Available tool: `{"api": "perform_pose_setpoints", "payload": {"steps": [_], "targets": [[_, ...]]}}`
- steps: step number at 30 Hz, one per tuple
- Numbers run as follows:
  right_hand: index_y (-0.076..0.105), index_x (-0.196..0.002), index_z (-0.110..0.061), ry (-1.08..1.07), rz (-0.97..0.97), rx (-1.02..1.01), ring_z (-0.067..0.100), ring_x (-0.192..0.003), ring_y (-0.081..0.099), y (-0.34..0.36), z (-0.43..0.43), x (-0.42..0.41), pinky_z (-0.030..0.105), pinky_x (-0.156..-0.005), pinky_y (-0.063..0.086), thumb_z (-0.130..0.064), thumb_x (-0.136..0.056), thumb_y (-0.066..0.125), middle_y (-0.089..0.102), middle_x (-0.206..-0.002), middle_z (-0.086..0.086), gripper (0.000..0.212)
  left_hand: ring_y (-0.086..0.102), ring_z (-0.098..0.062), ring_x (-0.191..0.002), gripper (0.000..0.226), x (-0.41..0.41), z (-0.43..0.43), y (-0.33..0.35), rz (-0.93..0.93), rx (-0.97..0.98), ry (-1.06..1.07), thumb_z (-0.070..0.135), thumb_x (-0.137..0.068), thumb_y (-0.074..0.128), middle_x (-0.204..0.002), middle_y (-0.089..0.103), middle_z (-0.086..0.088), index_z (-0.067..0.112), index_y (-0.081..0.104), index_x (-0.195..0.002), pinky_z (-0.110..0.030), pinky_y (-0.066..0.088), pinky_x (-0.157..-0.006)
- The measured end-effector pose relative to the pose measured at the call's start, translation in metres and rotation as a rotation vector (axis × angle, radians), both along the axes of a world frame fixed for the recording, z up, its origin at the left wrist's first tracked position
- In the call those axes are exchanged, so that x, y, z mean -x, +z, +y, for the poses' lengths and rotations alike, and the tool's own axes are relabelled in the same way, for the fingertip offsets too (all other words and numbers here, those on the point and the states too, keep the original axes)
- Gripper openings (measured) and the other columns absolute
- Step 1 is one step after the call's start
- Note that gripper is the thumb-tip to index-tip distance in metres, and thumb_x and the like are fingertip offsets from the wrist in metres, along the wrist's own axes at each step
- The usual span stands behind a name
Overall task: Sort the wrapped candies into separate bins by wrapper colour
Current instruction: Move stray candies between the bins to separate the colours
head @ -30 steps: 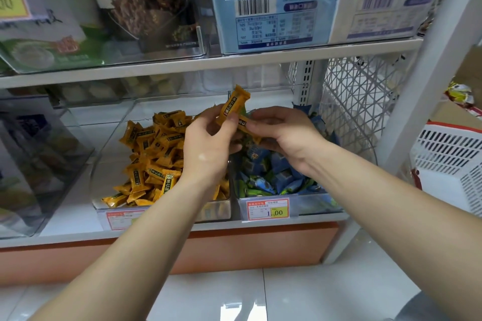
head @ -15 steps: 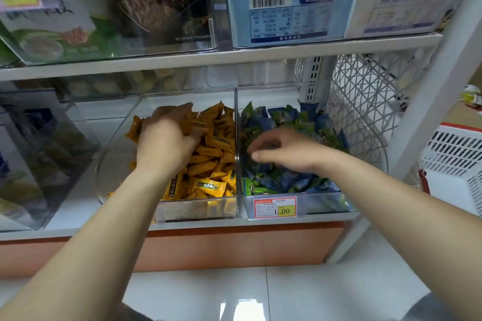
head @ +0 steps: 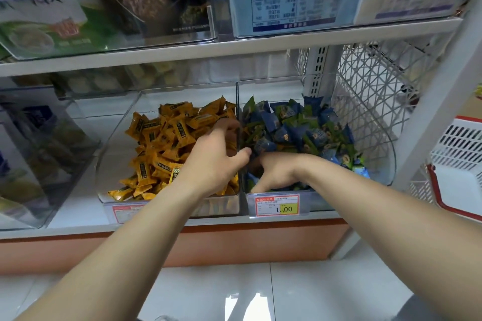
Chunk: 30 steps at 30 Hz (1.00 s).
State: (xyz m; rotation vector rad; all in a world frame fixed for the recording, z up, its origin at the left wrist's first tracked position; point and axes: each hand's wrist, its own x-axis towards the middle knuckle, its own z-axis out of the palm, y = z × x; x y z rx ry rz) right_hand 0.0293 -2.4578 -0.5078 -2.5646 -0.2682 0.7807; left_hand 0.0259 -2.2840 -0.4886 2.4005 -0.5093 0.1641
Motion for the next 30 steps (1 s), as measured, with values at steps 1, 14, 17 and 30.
{"api": "perform_pose_setpoints", "payload": {"steps": [1,14,17,30], "targets": [[0.056,-0.13,-0.018,-0.014,-0.003,-0.018,0.013,-0.094,0.06,-0.001,0.0,0.0,0.028,-0.076,0.051,-0.05,-0.072,0.08,0.063,-0.114,-0.002,0.07,0.061,-0.002,-0.091,0.052,0.0,0.0,0.0,0.001,0.007,-0.002,0.044,-0.086,0.069,-0.106,0.059,0.015,0.035,0.045,-0.131,-0.015,0.048,-0.073],[0.068,-0.104,-0.018,-0.205,-0.451,0.08,0.019,-0.086,0.062,0.05,-0.065,-0.005,0.026,-0.065,0.043,-0.043,-0.079,0.078,0.067,-0.098,-0.001,0.037,0.051,0.016,-0.087,0.057,-0.004,0.01,0.004,0.018,0.032,-0.074,0.055,-0.084,0.069,-0.095,0.052,0.03,0.037,0.044,-0.132,-0.001,0.04,-0.064],[0.064,-0.107,-0.026,-0.216,-0.536,0.277,0.019,-0.083,0.059,0.041,-0.066,-0.007,0.03,-0.067,0.049,-0.053,-0.081,0.071,0.062,-0.095,-0.004,0.038,0.05,0.015,-0.084,0.056,-0.003,0.008,0.002,0.007,0.025,-0.064,0.054,-0.085,0.068,-0.092,0.05,0.031,0.038,0.043,-0.132,-0.001,0.039,-0.062],[0.045,-0.14,-0.032,-0.1,-0.206,0.152,0.021,-0.108,0.056,-0.019,-0.028,-0.02,0.023,-0.076,0.046,-0.053,-0.061,0.075,0.055,-0.138,0.002,0.087,0.062,-0.014,-0.098,0.058,-0.001,0.006,0.0,0.051,0.023,-0.073,0.049,-0.089,0.065,-0.112,0.061,0.01,0.034,0.039,-0.138,-0.027,0.05,-0.083]]}}
